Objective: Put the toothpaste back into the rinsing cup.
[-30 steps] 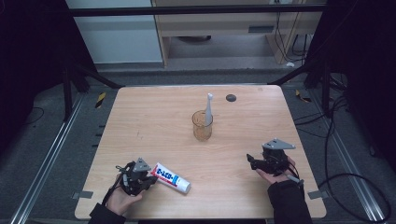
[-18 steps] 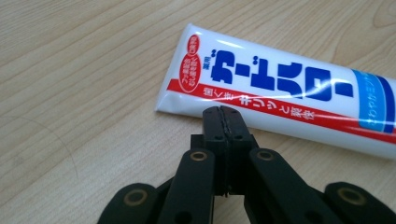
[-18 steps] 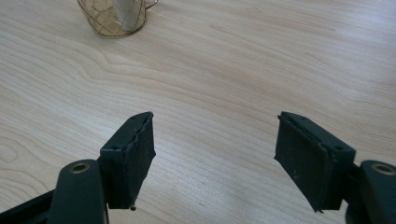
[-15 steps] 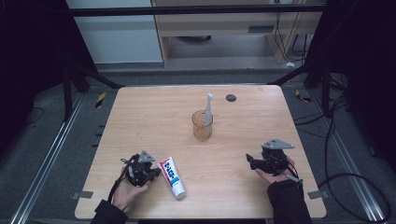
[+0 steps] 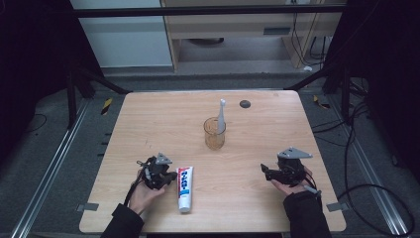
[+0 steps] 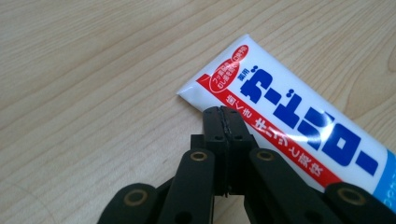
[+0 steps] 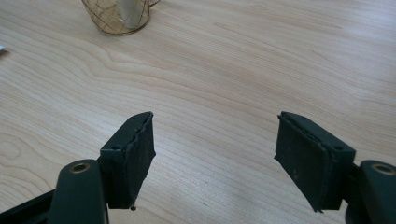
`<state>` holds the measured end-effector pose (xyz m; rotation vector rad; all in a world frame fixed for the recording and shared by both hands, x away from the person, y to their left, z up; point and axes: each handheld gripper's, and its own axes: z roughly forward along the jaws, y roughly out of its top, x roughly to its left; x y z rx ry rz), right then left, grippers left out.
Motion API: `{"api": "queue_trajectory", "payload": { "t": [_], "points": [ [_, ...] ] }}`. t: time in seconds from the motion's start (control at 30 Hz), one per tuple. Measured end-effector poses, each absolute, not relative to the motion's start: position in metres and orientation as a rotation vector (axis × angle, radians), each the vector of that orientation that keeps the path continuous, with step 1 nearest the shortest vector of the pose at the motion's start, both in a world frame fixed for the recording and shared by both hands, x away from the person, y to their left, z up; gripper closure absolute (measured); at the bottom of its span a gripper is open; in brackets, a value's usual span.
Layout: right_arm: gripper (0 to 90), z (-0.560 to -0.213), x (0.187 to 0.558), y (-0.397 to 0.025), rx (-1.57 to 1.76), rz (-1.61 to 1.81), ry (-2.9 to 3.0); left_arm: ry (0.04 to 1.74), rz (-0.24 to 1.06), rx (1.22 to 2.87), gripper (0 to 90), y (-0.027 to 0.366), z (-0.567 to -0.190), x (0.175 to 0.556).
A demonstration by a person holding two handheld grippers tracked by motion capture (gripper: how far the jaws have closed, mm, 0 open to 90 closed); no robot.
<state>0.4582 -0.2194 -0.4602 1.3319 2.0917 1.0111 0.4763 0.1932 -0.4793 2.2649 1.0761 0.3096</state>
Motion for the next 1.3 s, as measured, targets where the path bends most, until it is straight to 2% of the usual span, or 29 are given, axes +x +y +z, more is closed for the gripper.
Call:
{"api": "queue_trajectory", "payload": {
  "t": [1.13,1.3],
  "points": [
    [28.1,-0.462,0.459,-0.216,1.320,0.995,2.104,0.989,0.291,2.295,89.7,0.161,-0.472,0.478],
    [28.1,-0.461,0.459,-0.218,1.328,1.000,2.095,0.988,0.318,2.268,81.8,0.167,-0.462,0.476]
  ]
}}
